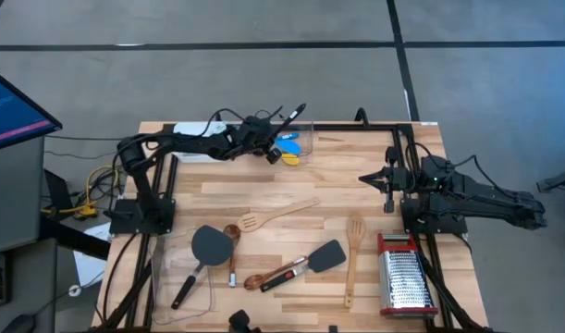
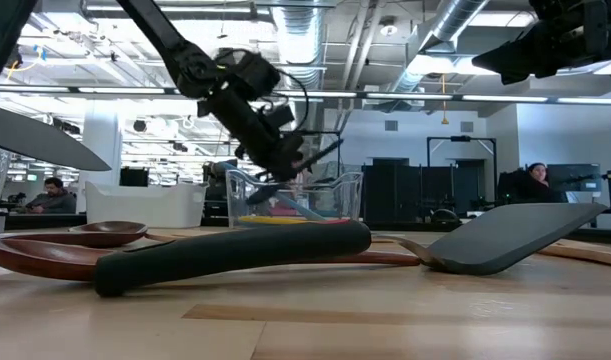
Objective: Pick & Place Kitchen Items
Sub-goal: Put the black serving spoon into the top transparent bin, then put the brown slotted spoon into the top transparent bin
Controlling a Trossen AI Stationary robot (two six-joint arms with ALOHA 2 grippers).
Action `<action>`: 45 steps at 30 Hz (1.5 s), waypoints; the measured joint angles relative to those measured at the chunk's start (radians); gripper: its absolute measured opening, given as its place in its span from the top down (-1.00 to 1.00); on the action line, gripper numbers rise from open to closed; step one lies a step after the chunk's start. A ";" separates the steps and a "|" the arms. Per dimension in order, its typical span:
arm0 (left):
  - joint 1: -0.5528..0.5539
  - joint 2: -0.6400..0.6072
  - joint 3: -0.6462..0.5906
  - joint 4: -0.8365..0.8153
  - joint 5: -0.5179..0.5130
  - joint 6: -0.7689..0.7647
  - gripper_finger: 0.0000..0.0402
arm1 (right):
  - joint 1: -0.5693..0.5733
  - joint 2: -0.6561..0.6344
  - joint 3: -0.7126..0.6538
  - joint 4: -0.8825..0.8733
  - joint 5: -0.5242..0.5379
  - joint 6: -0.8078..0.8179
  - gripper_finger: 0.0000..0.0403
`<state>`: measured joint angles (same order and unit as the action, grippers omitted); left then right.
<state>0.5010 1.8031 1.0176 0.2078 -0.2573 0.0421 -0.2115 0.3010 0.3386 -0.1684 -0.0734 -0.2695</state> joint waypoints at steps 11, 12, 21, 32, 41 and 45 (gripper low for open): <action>0.007 0.062 0.002 0.006 0.023 -0.023 0.92 | 0.000 0.000 0.000 0.000 0.000 -0.002 1.00; 0.008 0.063 0.002 0.004 0.023 -0.023 0.92 | 0.000 0.000 0.000 0.000 0.000 -0.002 1.00; 0.016 0.063 0.001 0.004 0.026 -0.047 0.91 | 0.000 0.000 0.000 0.000 0.000 -0.002 1.00; 0.016 0.063 0.000 0.002 0.022 -0.050 0.68 | 0.000 0.000 0.000 0.000 0.000 -0.002 1.00; 0.016 0.063 0.000 0.002 0.020 -0.051 0.63 | 0.000 0.000 0.000 0.000 0.000 -0.001 1.00; 0.016 0.063 0.000 0.004 0.019 -0.054 0.63 | 0.000 0.000 0.000 0.000 0.000 -0.001 1.00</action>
<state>0.5175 1.8656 1.0180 0.2122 -0.2386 -0.0123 -0.2111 0.3012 0.3386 -0.1684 -0.0734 -0.2707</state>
